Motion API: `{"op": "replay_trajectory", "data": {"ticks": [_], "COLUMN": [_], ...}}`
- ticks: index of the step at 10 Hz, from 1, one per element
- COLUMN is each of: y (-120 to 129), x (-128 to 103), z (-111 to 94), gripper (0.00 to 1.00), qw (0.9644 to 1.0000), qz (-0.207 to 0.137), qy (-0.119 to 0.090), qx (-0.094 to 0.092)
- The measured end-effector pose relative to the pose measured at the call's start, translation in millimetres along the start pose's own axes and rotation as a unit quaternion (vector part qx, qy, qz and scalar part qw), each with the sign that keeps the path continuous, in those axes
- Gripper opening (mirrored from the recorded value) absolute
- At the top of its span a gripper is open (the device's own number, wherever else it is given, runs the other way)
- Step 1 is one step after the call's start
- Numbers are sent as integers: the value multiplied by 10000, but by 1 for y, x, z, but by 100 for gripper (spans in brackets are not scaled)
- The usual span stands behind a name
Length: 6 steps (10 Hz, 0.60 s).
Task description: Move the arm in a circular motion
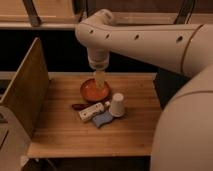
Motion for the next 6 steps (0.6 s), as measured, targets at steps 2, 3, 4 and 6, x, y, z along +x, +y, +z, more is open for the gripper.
{"op": "replay_trajectory", "data": {"ticks": [2, 3, 4, 6], "y": [-14, -21, -33, -58], "x": [61, 81, 99, 108], "z": [-20, -27, -31, -26], "gripper": [80, 80, 80, 80], "qw": [9970, 9945, 9911, 9876], "qz": [582, 799, 1007, 1138], "qy": [423, 565, 710, 889], "qx": [287, 385, 499, 612]}}
